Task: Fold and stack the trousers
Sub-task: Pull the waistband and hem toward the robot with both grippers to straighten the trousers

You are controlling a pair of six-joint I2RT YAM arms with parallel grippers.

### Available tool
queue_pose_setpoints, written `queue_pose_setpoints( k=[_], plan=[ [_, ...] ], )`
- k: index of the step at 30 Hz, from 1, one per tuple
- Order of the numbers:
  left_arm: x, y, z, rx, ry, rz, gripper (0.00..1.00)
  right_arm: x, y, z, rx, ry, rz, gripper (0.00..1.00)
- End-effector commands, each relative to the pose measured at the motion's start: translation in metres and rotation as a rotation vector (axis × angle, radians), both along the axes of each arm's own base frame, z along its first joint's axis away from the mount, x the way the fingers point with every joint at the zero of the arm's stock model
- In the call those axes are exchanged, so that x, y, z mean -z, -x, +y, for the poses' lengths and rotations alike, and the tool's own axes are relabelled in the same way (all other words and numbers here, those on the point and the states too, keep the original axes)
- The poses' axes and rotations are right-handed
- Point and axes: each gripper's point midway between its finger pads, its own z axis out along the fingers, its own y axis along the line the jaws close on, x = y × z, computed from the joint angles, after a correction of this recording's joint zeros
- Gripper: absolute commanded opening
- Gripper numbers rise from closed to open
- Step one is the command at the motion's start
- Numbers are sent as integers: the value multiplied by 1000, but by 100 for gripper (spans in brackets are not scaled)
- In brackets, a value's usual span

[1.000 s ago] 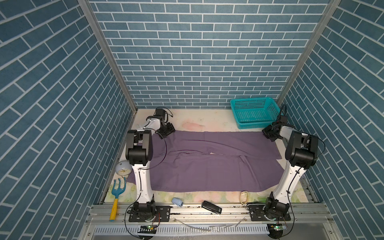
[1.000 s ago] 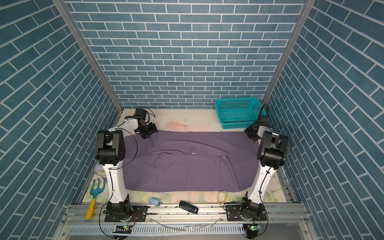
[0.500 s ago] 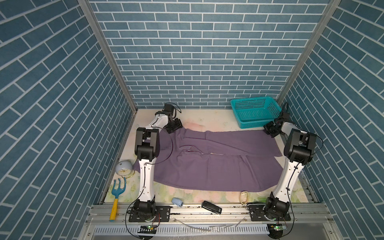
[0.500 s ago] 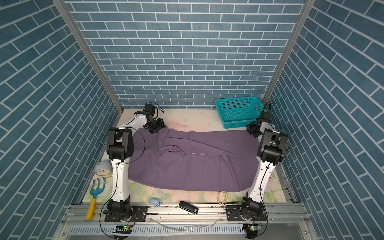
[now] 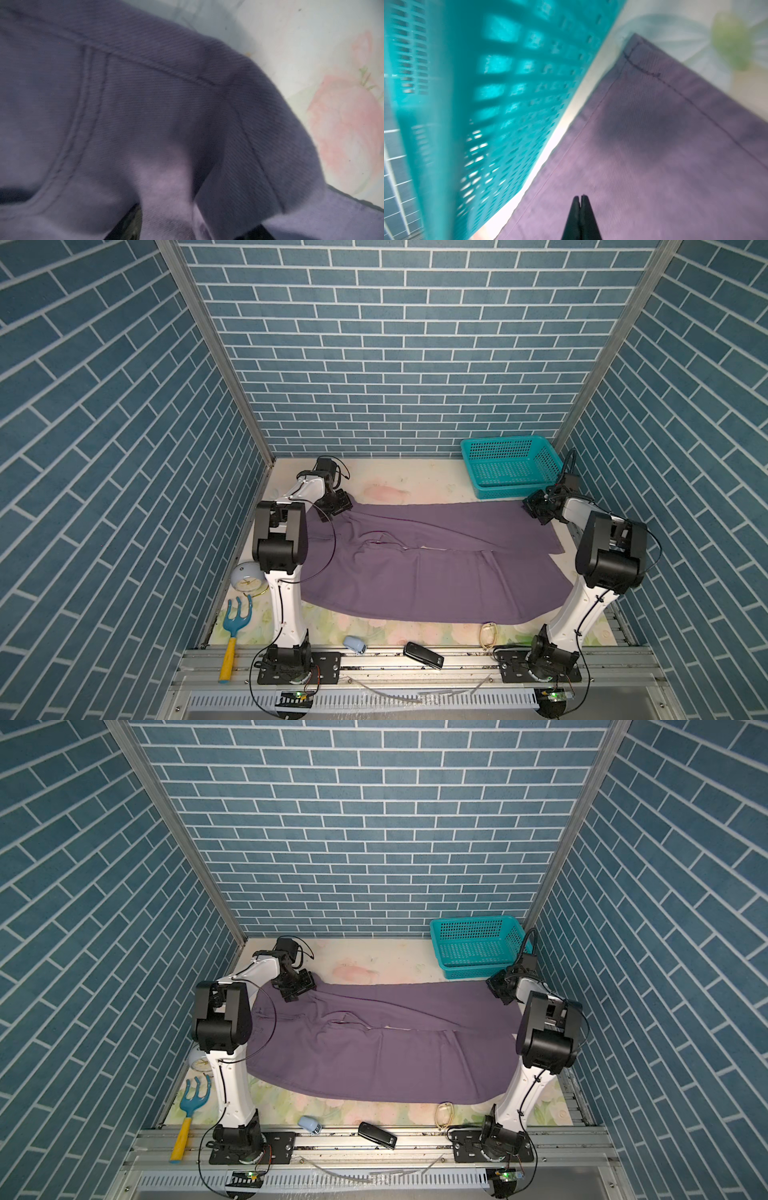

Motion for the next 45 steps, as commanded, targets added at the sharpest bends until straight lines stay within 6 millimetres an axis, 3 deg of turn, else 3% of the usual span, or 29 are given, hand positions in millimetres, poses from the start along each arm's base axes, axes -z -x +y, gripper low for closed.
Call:
queue_pose_setpoints(
  k=[1, 4, 10, 12, 16, 18, 21, 23, 27, 32, 37, 40, 45],
  plan=[
    [-20, 19, 13, -24, -45, 0, 71, -26, 17, -4, 4, 62, -56, 0],
    [-29, 40, 23, -47, -67, -1, 72, -36, 45, -3, 27, 88, -50, 0],
    [-45, 95, 46, -125, -124, -24, 74, -27, 116, -8, 81, 172, 79, 0],
    [-48, 113, 51, -151, -134, -42, 75, -17, 143, -12, 105, 196, 138, 8],
    [-44, 149, 54, -177, -132, -57, 77, 7, 193, -24, 191, 189, 253, 34],
    [-39, 165, 55, -182, -131, -59, 78, 18, 216, -32, 272, 155, 292, 60],
    [-30, 182, 58, -191, -121, -62, 78, 31, 243, -40, 353, 122, 345, 85],
    [-24, 189, 61, -206, -101, -69, 77, 37, 255, -46, 386, 124, 381, 87],
    [-15, 199, 61, -204, -83, -62, 78, 45, 275, -53, 453, 136, 444, 88],
    [-7, 195, 54, -199, -42, -58, 77, 51, 294, -65, 534, 162, 488, 89],
    [17, 200, 51, -201, -21, -1, 74, 65, 301, -75, 546, 179, 546, 84],
    [25, 202, 52, -209, -8, 15, 73, 73, 300, -77, 550, 162, 550, 71],
    [29, 206, 59, -245, -4, 13, 73, 73, 296, -79, 561, 152, 526, 19]
  ],
)
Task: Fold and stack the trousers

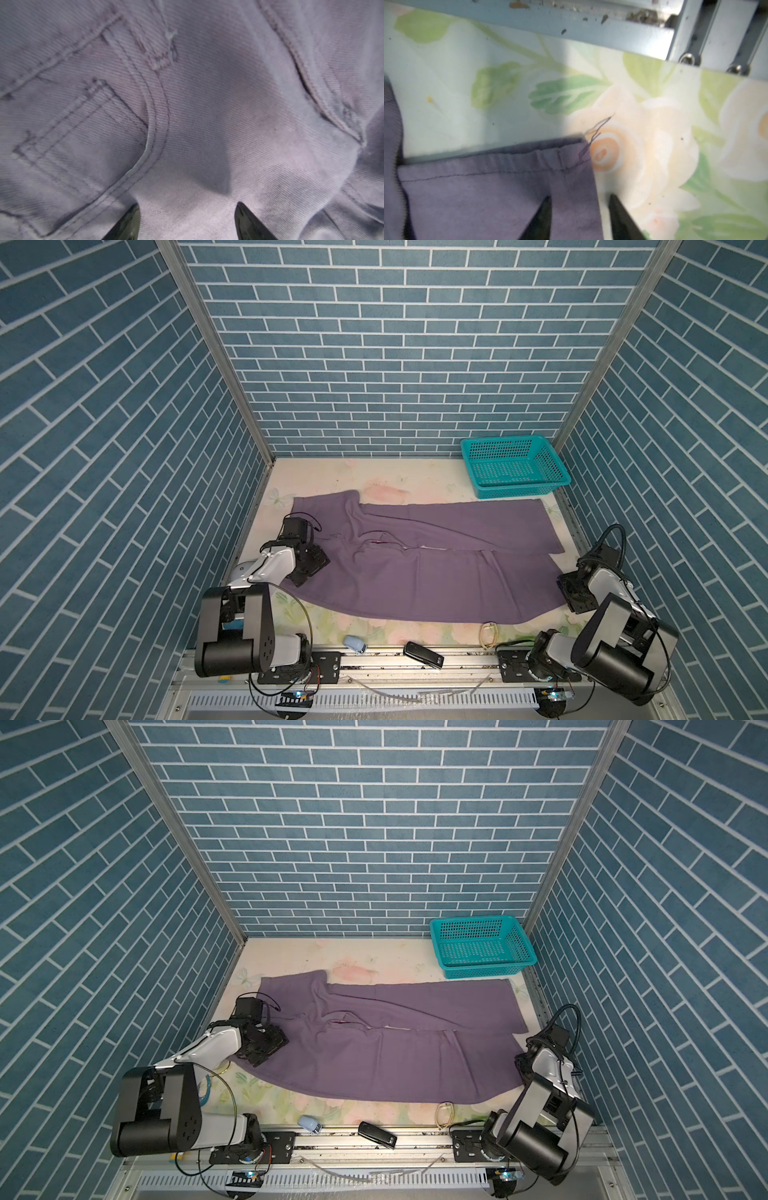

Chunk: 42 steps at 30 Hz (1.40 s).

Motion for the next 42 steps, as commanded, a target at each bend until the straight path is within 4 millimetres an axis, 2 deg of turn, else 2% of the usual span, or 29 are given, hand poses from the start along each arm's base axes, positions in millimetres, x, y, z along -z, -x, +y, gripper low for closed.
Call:
queue_pose_setpoints(
  k=[1, 2, 6, 12, 15, 17, 21, 22, 25, 26, 27, 30, 33, 37, 40, 42],
  plan=[
    [12, 11, 6, -37, 11, 29, 73, 7, 8, 3, 24, -20, 25, 8],
    [13, 12, 9, -52, 17, 30, 73, 5, 8, 1, 29, -15, 22, 0],
    [16, 15, 20, -123, 52, 19, 71, -16, 11, -6, 65, 33, -12, 0],
    [17, 20, 34, -199, 55, 11, 46, -71, 34, -22, 181, 210, -78, 0],
    [17, 22, 37, -222, 61, 10, 36, -90, 50, -26, 242, 272, -93, 0],
    [17, 22, 39, -231, 66, 10, 32, -91, 58, -25, 272, 285, -88, 0],
    [17, 26, 41, -250, 73, 20, 24, -81, 74, -22, 311, 288, -35, 0],
    [17, 28, 43, -258, 71, 24, 22, -79, 77, -22, 320, 289, -28, 6],
    [14, 33, 47, -284, 63, 18, 21, -73, 82, -21, 337, 285, -33, 37],
    [12, 34, 48, -290, 61, 12, 20, -73, 78, -21, 325, 282, -48, 49],
    [10, 35, 49, -295, 60, 7, 19, -76, 73, -21, 307, 277, -69, 55],
    [5, 39, 53, -320, 49, 4, 12, -89, 58, -24, 274, 277, -128, 63],
    [0, 46, 60, -367, 47, -4, 0, -109, 30, -27, 194, 283, -237, 59],
    [-14, 55, 70, -419, 35, -47, 0, -119, -6, -19, 13, 260, -276, 47],
    [-31, 45, 72, -398, 26, -105, 0, -119, -36, -4, -173, 294, -254, 42],
    [-41, 28, 69, -359, 64, -158, 18, -118, -58, 11, -284, 309, -265, 40]
  ],
)
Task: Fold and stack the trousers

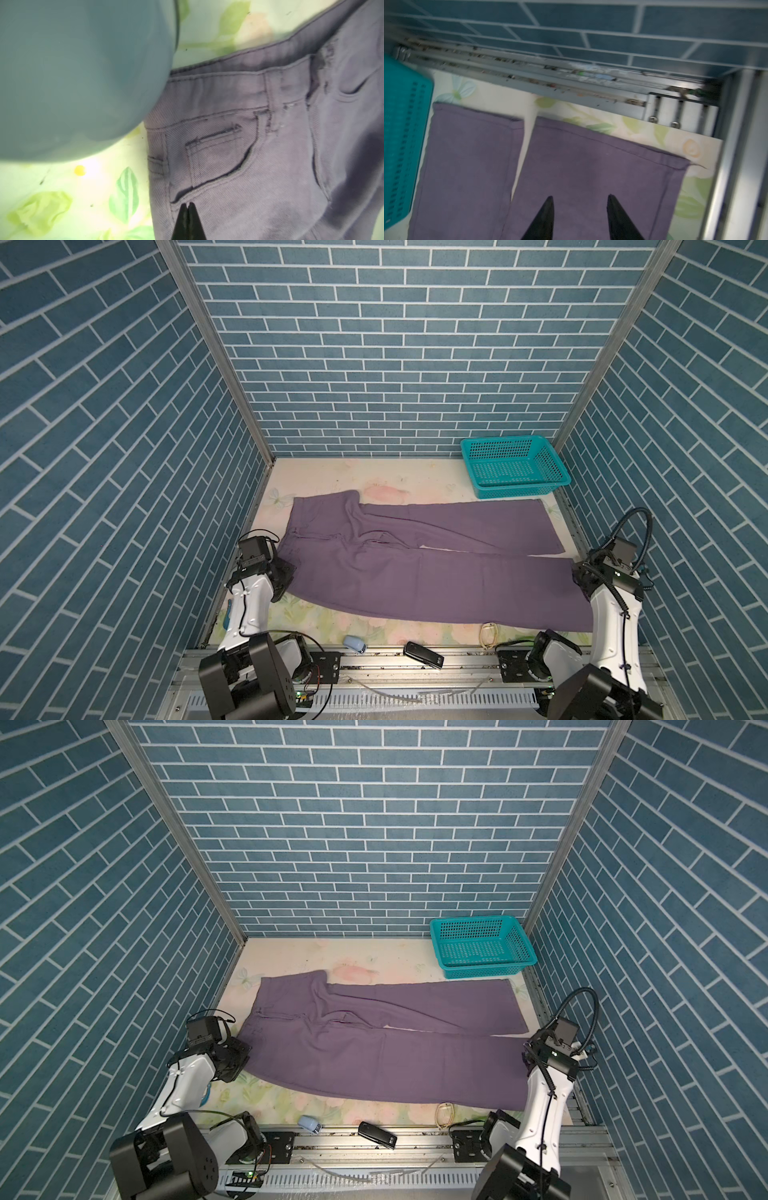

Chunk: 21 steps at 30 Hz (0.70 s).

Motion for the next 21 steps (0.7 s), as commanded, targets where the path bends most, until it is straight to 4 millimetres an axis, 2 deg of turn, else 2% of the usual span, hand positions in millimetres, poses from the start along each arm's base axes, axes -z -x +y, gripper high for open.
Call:
queue_pose_setpoints(
  k=[1, 4, 8, 11, 14, 17, 21],
  plan=[
    [-16, -19, -4, 54, 33, -51, 29, -10, -40, 16, -191, 67, -27, 40],
    [-19, -32, -6, 88, 66, -37, 55, 1, -60, 30, -253, 44, -28, 40],
    [-16, -28, 1, 70, 10, 4, 69, 13, -74, 39, -307, 47, -7, 40],
    [-30, -40, 14, 49, -93, -1, 72, 24, -76, 42, -321, 42, 8, 41],
    [-34, -53, 24, 27, -145, 33, 73, 34, -79, 43, -332, 29, 20, 41],
    [-33, -74, 30, 32, -165, 70, 73, 43, -80, 45, -339, 15, 36, 41],
    [-22, -103, 25, 72, -143, 108, 71, 46, -86, 43, -351, 30, 31, 42]
  ],
)
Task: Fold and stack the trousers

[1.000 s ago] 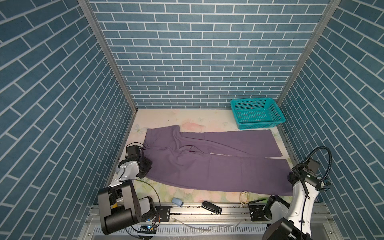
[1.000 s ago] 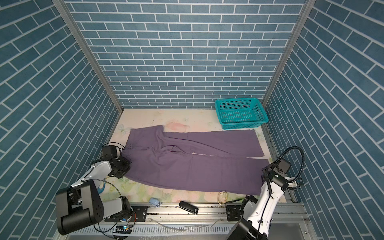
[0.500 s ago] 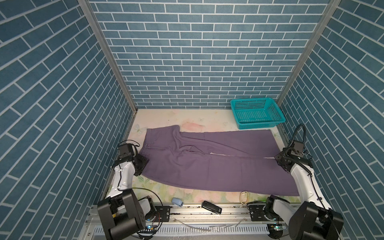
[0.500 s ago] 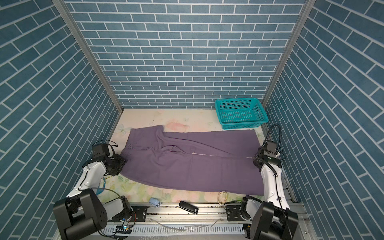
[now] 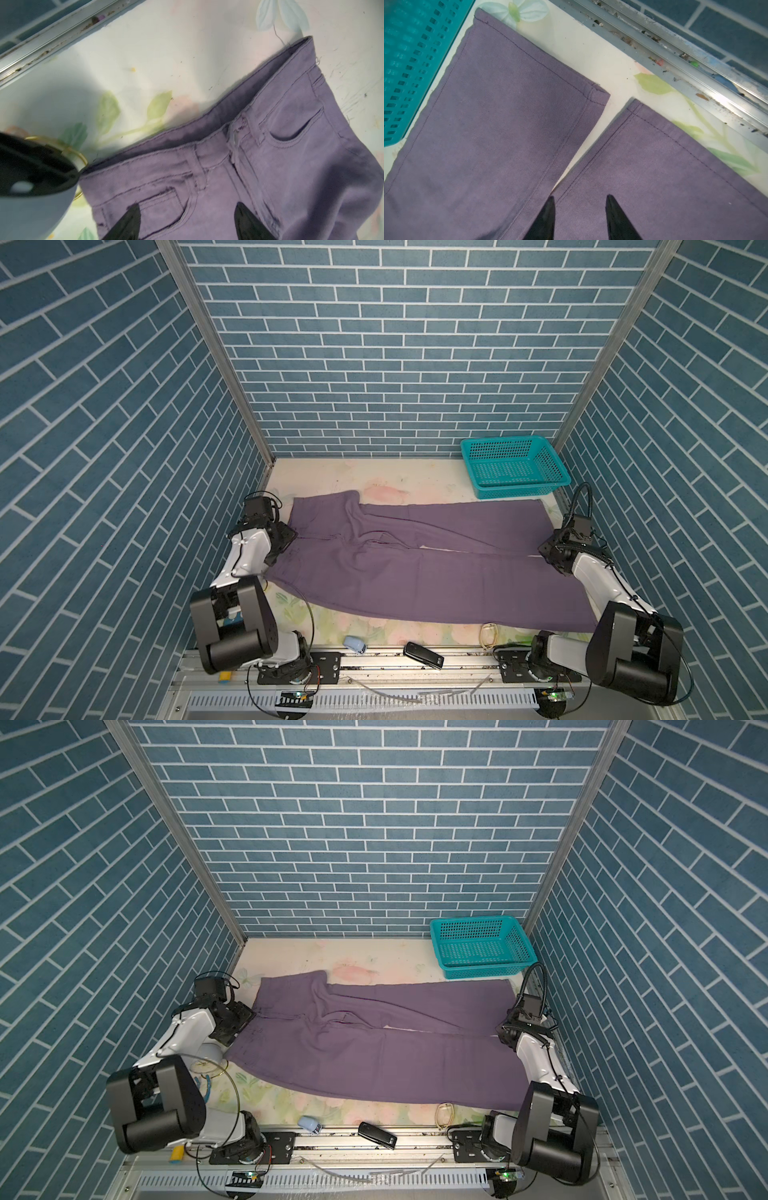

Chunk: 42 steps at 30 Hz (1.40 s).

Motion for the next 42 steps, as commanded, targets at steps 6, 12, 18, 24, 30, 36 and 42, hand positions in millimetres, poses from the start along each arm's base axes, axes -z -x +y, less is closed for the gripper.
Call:
queue_pose_setpoints(
  k=[6, 12, 18, 24, 30, 36, 42],
  plan=[
    [30, -25, 3, 1, -36, 107, 70, -10, -54, 19, -185, -56, -119, 37],
    [42, -43, 9, -6, -37, 141, 69, 1, -94, 25, -237, -120, -120, 4],
    [50, -49, 12, -1, -43, 168, 68, 27, -124, 24, -225, -170, -105, 0],
    [49, -47, 14, -7, -50, 171, 67, 49, -124, 9, -103, -187, -9, 0],
    [54, -33, 22, -33, -31, 201, 67, 87, -101, -18, 138, -369, 16, 0],
    [60, 9, 40, -139, -22, 225, 61, 92, -107, -30, 264, -500, -28, 0],
    [55, 24, 55, -191, -25, 203, 59, 93, -110, -32, 280, -504, -33, 0]
  ],
)
